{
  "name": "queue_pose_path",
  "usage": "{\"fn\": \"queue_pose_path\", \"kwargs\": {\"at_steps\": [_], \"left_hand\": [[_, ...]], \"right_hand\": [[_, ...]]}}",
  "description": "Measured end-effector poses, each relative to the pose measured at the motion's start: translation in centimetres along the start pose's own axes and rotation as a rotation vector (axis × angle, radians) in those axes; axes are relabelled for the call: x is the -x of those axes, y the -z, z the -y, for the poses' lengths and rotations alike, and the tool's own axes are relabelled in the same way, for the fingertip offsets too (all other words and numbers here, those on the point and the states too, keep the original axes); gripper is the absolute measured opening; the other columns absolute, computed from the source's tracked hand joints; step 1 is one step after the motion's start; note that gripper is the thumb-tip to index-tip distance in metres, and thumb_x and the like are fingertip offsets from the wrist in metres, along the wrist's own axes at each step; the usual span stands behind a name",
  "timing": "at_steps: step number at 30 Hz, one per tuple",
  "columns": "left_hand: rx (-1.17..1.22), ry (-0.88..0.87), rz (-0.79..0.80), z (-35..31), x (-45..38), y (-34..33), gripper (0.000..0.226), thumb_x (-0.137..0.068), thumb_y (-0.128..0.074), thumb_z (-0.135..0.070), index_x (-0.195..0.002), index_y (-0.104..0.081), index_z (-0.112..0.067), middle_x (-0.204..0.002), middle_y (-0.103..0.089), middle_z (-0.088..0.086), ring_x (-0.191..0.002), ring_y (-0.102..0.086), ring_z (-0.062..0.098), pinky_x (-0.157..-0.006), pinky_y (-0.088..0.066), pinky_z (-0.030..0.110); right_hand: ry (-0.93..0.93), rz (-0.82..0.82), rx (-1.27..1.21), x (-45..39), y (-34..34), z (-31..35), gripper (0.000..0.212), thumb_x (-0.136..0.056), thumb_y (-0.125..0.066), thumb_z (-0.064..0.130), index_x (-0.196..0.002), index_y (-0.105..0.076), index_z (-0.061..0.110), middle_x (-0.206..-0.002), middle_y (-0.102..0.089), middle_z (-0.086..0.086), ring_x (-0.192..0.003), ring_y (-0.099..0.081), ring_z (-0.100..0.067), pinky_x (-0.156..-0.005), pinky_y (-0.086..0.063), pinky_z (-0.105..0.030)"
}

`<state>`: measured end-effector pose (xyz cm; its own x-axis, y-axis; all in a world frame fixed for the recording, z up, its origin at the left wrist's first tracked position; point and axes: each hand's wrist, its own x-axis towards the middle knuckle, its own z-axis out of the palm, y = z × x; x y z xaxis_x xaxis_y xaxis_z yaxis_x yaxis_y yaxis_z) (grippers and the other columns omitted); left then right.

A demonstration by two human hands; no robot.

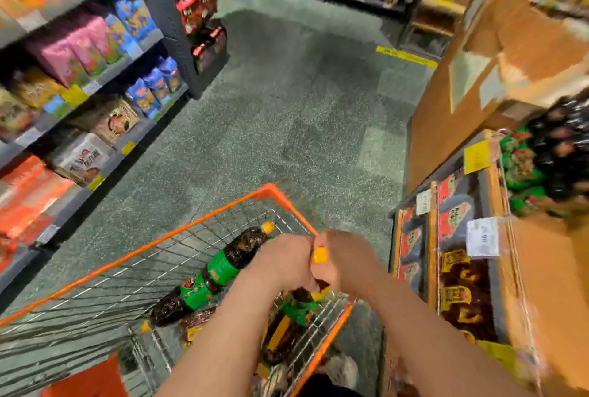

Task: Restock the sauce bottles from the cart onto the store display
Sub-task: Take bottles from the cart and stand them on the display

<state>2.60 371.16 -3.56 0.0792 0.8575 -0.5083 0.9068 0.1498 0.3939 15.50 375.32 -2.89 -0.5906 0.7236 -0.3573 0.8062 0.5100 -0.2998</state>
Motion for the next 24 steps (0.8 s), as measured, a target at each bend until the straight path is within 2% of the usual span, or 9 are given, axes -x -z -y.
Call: {"fn": "queue_pose_path", "kwargs": {"at_steps": [3,5,7,8,11,14,17,19,24], "left_hand": [[-0.024,-0.139,-0.065,-4.6,0.1,4.1,0.059,-0.057,-0.084,-0.045,-0.108,-0.062,-0.024,-0.102,-0.071,0.001,-0.100,-0.066,0.024,-0.077,-0.054,0.033],[-0.013,-0.247,-0.122,-8.2,0.2,6.5,0.058,-0.058,-0.083,-0.045,-0.108,-0.061,-0.025,-0.102,-0.071,0.000,-0.099,-0.065,0.023,-0.076,-0.053,0.032],[-0.031,-0.361,-0.172,-11.9,0.2,8.7,0.053,-0.059,-0.081,-0.047,-0.103,-0.060,-0.025,-0.102,-0.070,-0.003,-0.097,-0.064,0.022,-0.073,-0.050,0.029],[-0.036,-0.417,-0.197,-13.8,0.1,9.6,0.048,-0.058,-0.082,-0.047,-0.094,-0.057,-0.027,-0.099,-0.070,-0.004,-0.095,-0.064,0.021,-0.070,-0.047,0.027],[-0.055,-0.557,-0.258,-19.4,-0.4,11.6,0.042,-0.058,-0.081,-0.049,-0.074,-0.045,-0.035,-0.087,-0.068,-0.004,-0.083,-0.063,0.020,-0.063,-0.043,0.028],[-0.097,-0.657,-0.264,-25.2,-1.6,11.9,0.042,-0.058,-0.079,-0.055,-0.080,-0.055,-0.029,-0.083,-0.068,-0.002,-0.080,-0.063,0.024,-0.066,-0.051,0.035],[-0.123,-0.745,-0.212,-30.3,-2.7,11.4,0.056,-0.054,-0.080,-0.064,-0.093,-0.064,-0.026,-0.082,-0.068,-0.003,-0.075,-0.061,0.021,-0.064,-0.052,0.036],[-0.154,-0.799,-0.177,-33.6,-3.3,10.8,0.056,-0.055,-0.080,-0.064,-0.094,-0.064,-0.027,-0.081,-0.068,-0.005,-0.071,-0.058,0.018,-0.061,-0.050,0.034],[-0.199,-0.875,-0.107,-40.8,-5.3,8.0,0.048,-0.054,-0.078,-0.067,-0.083,-0.059,-0.034,-0.078,-0.064,-0.011,-0.073,-0.059,0.015,-0.062,-0.051,0.031]], "right_hand": [[-0.003,-0.066,-0.009,2.8,6.1,-1.9,0.039,-0.061,-0.052,0.047,-0.087,-0.062,0.021,-0.093,-0.066,-0.004,-0.091,-0.063,-0.028,-0.073,-0.051,-0.034],[-0.028,-0.134,-0.058,5.2,10.1,-3.3,0.038,-0.058,-0.049,0.045,-0.083,-0.063,0.020,-0.090,-0.065,-0.001,-0.090,-0.061,-0.023,-0.074,-0.048,-0.031],[-0.070,-0.233,-0.143,8.0,13.7,-4.8,0.026,-0.061,-0.061,0.040,-0.080,-0.062,0.023,-0.083,-0.061,0.003,-0.084,-0.057,-0.018,-0.070,-0.041,-0.026],[-0.082,-0.298,-0.165,9.4,15.1,-5.7,0.023,-0.064,-0.069,0.034,-0.082,-0.063,0.022,-0.083,-0.061,0.003,-0.083,-0.057,-0.018,-0.068,-0.038,-0.023],[-0.120,-0.473,-0.166,13.4,18.3,-8.7,0.030,-0.062,-0.078,0.028,-0.086,-0.066,0.015,-0.085,-0.065,-0.002,-0.082,-0.058,-0.020,-0.073,-0.042,-0.026],[-0.175,-0.588,-0.127,17.1,20.5,-11.7,0.030,-0.065,-0.080,0.022,-0.087,-0.068,0.004,-0.085,-0.067,-0.011,-0.081,-0.060,-0.027,-0.071,-0.041,-0.031],[-0.299,-0.586,-0.125,20.3,22.1,-14.6,0.031,-0.070,-0.077,0.031,-0.089,-0.066,0.010,-0.087,-0.063,-0.004,-0.082,-0.056,-0.020,-0.063,-0.040,-0.025],[-0.404,-0.526,-0.079,22.2,22.9,-16.8,0.031,-0.072,-0.073,0.036,-0.094,-0.065,0.015,-0.091,-0.060,0.000,-0.085,-0.054,-0.015,-0.062,-0.039,-0.022],[-0.543,-0.497,-0.033,26.3,23.3,-22.4,0.027,-0.069,-0.069,0.038,-0.091,-0.065,0.022,-0.088,-0.057,0.004,-0.085,-0.052,-0.015,-0.071,-0.050,-0.032]]}}
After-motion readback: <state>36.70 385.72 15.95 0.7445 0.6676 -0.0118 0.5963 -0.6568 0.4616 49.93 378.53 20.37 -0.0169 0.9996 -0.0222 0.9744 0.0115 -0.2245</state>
